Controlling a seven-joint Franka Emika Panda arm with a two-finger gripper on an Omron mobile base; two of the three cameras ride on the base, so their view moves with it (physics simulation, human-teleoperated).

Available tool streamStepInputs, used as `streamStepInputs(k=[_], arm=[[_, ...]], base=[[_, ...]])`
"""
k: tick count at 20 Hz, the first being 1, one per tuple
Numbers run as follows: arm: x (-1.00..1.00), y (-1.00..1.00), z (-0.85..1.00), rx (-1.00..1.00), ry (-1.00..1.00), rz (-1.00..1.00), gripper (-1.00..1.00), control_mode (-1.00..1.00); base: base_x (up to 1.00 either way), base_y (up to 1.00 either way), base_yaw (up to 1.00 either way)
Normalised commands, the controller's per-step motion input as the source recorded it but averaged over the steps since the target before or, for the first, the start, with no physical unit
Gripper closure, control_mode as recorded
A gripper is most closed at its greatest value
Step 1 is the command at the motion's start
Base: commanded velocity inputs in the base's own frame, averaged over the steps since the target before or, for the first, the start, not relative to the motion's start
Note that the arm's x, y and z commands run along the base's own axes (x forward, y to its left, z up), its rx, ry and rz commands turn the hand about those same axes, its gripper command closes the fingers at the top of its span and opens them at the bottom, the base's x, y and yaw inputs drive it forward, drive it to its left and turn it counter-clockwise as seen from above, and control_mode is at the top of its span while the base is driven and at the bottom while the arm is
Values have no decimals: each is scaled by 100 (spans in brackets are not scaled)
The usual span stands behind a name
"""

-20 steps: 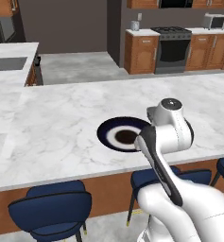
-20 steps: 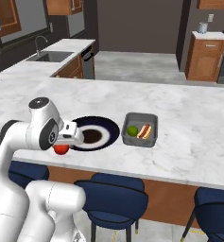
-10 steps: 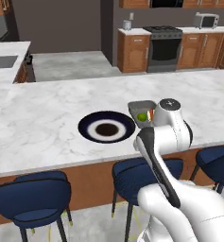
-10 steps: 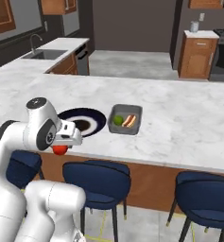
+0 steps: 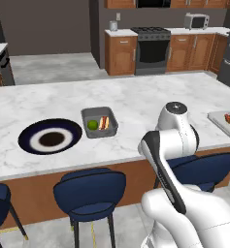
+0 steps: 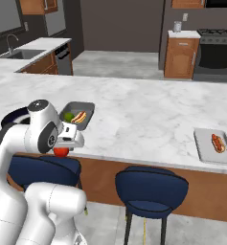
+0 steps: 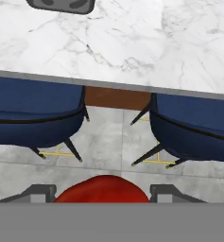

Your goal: Place one cooked food and one vegetable from the large plate to each tupperware container.

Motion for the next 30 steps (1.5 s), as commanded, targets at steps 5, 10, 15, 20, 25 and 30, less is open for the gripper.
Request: streamStepInputs(k=[5,10,15,20,25,30], arm=[[0,0,0,0,0,0,100,100],[0,0,0,0,0,0,100,100],[0,0,0,0,0,0,100,100],[0,0,0,0,0,0,100,100],[0,0,0,0,0,0,100,100],[0,0,0,0,0,0,100,100]], base=[[19,-100,0],[24,-100,0],[48,-100,0],[67,-65,3],[50,-35,8],[4,-14,3]])
